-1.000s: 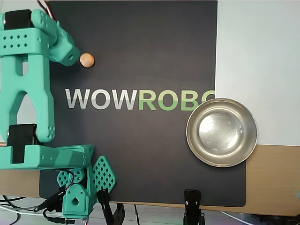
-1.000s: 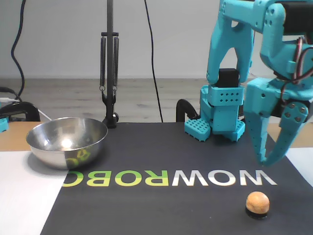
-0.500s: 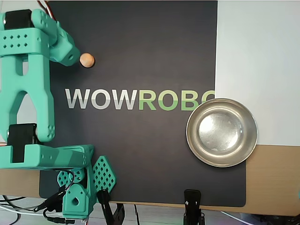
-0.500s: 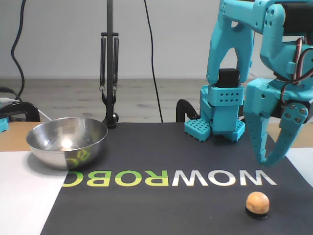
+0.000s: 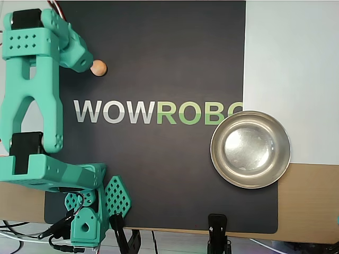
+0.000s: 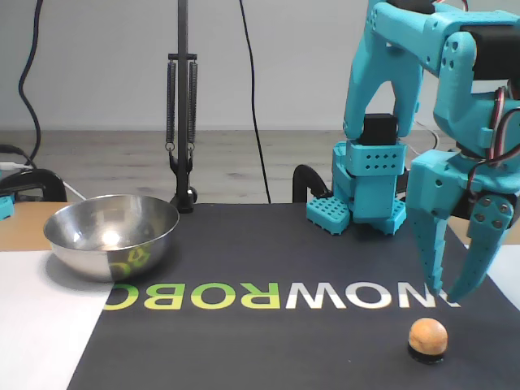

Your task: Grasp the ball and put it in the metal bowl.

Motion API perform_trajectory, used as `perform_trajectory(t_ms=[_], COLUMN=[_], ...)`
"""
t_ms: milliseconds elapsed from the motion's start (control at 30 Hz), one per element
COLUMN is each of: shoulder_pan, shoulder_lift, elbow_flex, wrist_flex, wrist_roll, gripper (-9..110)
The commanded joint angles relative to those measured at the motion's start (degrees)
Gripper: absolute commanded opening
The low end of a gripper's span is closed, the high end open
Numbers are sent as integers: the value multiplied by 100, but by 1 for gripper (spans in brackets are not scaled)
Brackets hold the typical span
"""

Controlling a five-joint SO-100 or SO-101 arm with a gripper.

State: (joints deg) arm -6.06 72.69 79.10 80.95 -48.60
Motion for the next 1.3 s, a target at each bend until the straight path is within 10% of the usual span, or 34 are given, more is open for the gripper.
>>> perform_trajectory(t_ms=[0,1267], shoulder_pan=[44,-26], shoulder_lift=[35,123], elbow_flex=[-141,571], wrist_flex=[-44,-492], wrist_roll=[18,35], gripper=[15,16])
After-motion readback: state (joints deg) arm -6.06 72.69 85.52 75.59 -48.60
